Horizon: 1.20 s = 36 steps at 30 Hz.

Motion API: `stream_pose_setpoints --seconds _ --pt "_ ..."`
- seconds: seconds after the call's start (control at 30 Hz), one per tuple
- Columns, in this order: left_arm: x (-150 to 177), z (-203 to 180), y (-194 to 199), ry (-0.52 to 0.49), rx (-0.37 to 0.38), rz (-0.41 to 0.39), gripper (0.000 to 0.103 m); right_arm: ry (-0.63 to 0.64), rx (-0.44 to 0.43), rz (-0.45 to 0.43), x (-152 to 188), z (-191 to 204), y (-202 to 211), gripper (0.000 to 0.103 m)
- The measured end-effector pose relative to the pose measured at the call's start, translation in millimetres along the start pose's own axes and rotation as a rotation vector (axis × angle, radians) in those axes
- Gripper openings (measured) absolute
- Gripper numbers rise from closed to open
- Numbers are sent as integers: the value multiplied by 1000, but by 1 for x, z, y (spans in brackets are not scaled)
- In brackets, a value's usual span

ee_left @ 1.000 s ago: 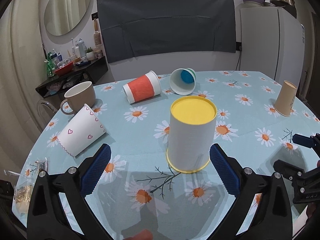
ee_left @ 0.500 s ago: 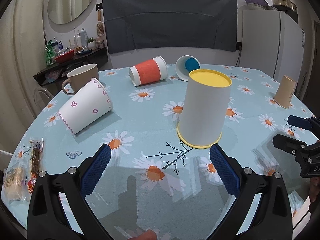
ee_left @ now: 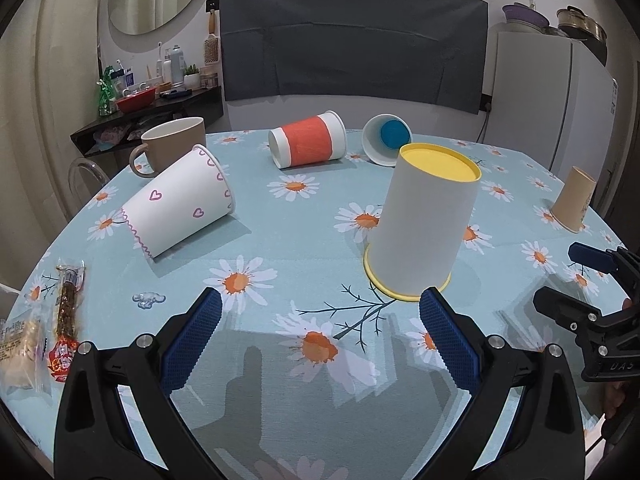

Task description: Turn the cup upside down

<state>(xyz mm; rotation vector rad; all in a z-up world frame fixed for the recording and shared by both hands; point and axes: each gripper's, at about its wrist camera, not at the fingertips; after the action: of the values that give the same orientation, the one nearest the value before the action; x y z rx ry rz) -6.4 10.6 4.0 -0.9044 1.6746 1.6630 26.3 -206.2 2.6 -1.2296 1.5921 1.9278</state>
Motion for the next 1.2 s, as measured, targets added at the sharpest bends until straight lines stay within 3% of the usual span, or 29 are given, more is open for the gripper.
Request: stream_pose_setpoints --seconds 0.43,0.83,1.2 --pt "1 -8 -3 -52 -17 26 97 -34 -28 39 1 -5 -6 94" --pt "1 -6 -6 -35 29 48 97 -36 -30 35 1 -5 -5 94" --pt "2 -7 -4 -40 19 35 97 -46 -25 29 1 -6 -4 94"
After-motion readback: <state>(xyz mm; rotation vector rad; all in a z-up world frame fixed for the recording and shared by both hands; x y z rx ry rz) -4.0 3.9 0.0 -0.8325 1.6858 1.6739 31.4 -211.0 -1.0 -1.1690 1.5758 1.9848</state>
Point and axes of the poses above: each gripper's, at about its wrist camera, not at the fingertips, and y roughly against the way its jaws point, z to its left, x to its underside, and after that the axes turned 2 degrees about x, right-handed
